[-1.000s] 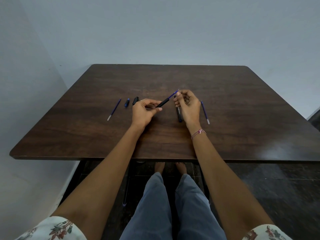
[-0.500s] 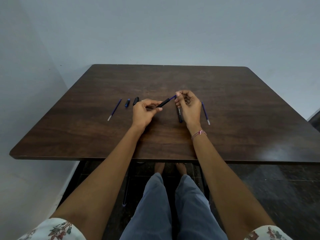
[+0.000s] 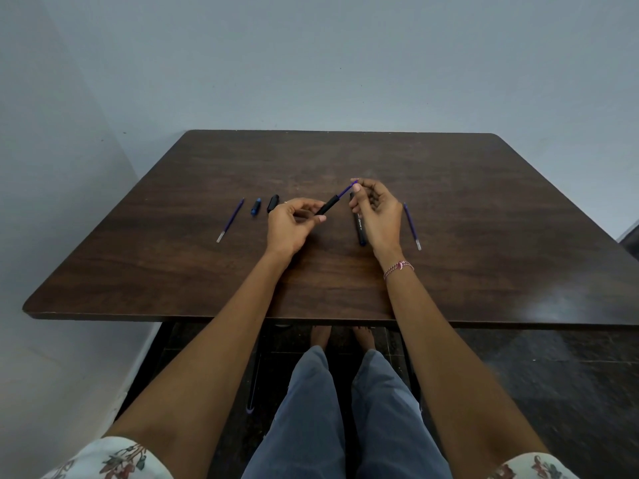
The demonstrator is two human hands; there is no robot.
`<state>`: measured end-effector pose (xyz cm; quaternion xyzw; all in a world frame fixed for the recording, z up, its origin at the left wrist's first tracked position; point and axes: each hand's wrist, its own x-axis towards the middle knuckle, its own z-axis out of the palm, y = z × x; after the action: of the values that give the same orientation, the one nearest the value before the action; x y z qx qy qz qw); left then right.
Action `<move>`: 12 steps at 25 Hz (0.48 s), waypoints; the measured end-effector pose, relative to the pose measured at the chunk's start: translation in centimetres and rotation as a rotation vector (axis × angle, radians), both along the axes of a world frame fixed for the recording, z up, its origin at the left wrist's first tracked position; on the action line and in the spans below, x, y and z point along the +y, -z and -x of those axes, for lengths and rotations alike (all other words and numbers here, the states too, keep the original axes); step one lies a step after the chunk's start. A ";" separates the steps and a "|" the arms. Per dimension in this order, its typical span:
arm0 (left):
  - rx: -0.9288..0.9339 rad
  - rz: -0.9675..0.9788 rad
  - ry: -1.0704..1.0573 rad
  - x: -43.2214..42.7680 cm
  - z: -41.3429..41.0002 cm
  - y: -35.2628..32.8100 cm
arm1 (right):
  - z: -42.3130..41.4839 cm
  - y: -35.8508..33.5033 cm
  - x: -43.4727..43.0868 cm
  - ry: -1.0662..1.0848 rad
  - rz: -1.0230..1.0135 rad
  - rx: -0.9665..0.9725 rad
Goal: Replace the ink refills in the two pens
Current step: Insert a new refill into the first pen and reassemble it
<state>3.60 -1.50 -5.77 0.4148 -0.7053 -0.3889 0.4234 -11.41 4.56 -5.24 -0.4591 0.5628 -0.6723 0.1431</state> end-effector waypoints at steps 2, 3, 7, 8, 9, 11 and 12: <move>-0.001 -0.008 -0.030 0.0 0.0 0.0 | 0.0 -0.1 0.0 0.012 0.001 -0.001; -0.005 -0.008 -0.042 -0.1 0.1 0.0 | 0.0 -0.1 0.1 0.015 0.007 -0.005; 0.015 -0.004 -0.100 -0.1 0.1 -0.1 | 0.0 -0.1 0.1 0.042 0.030 -0.011; 0.032 -0.002 -0.121 0.0 0.1 -0.1 | 0.0 -0.1 0.1 0.053 0.031 -0.014; 0.052 0.001 -0.146 0.0 0.1 -0.2 | 0.0 -0.1 0.1 0.063 0.028 -0.017; 0.098 0.005 -0.200 0.2 0.0 -0.3 | 0.1 -0.1 0.1 0.080 0.019 -0.023; 0.127 0.007 -0.228 0.3 -0.2 -0.4 | 0.1 -0.1 0.1 0.082 0.018 -0.026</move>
<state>3.81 -1.25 -5.40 0.4655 -0.6266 -0.3613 0.5100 -11.49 4.70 -5.09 -0.4282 0.5734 -0.6883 0.1185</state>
